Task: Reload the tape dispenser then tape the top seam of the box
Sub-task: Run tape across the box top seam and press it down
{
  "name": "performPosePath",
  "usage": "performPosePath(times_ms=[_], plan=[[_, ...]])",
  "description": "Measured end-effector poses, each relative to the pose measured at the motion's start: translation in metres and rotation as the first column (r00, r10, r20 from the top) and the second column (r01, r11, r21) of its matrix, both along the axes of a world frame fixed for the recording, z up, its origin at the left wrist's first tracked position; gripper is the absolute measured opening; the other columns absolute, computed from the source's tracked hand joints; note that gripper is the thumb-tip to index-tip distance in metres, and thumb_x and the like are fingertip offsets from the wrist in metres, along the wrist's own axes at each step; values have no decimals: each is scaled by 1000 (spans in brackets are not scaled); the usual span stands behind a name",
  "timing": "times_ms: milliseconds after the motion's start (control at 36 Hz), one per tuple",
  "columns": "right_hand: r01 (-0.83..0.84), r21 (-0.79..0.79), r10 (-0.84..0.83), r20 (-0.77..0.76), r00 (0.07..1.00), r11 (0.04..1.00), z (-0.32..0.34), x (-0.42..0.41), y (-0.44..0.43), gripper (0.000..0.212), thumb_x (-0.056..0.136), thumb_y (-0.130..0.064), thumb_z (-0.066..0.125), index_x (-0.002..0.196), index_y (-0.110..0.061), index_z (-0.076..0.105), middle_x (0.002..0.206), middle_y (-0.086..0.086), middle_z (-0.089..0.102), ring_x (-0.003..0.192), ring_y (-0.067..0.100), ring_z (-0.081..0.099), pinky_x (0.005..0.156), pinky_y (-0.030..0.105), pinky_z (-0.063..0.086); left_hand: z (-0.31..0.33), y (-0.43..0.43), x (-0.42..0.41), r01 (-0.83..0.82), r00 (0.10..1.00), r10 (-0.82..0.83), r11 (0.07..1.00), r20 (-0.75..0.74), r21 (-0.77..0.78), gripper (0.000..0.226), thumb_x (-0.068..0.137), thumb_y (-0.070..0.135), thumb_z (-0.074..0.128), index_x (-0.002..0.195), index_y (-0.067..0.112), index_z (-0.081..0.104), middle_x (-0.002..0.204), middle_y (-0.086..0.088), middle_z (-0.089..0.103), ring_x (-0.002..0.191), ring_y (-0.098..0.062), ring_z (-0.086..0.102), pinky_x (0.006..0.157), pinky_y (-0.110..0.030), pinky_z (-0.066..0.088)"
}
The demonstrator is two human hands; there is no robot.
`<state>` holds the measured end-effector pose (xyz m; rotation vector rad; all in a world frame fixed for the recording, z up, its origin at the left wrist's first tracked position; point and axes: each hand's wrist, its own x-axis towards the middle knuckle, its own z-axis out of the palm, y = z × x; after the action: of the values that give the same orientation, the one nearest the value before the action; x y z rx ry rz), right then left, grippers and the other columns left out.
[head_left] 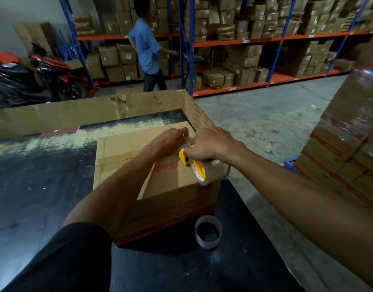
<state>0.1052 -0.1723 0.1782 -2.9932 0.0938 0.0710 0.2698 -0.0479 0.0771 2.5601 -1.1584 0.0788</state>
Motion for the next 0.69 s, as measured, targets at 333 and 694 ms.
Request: performPosePath(times_ms=[333,694], plan=[[13,-8,-13,-24,1000,1000,-2,4,1,39,92,-59,57,94,-20,56,106,7,63,99,28,59,74,37,41,17,10,9,-290,957,289,956,-20,-53,19,98,24,59,113,14,51,117,-15,65,95,-26,60,77,-36,47],[-7,-37,3,-91,996,999,4,8,4,40,88,-56,57,98,-18,53,107,8,61,105,32,61,78,38,45,-14,41,-47,12,998,-1,985,-65,171,51,108,31,30,158,25,23,166,-11,24,156,-26,12,126,-48,10]])
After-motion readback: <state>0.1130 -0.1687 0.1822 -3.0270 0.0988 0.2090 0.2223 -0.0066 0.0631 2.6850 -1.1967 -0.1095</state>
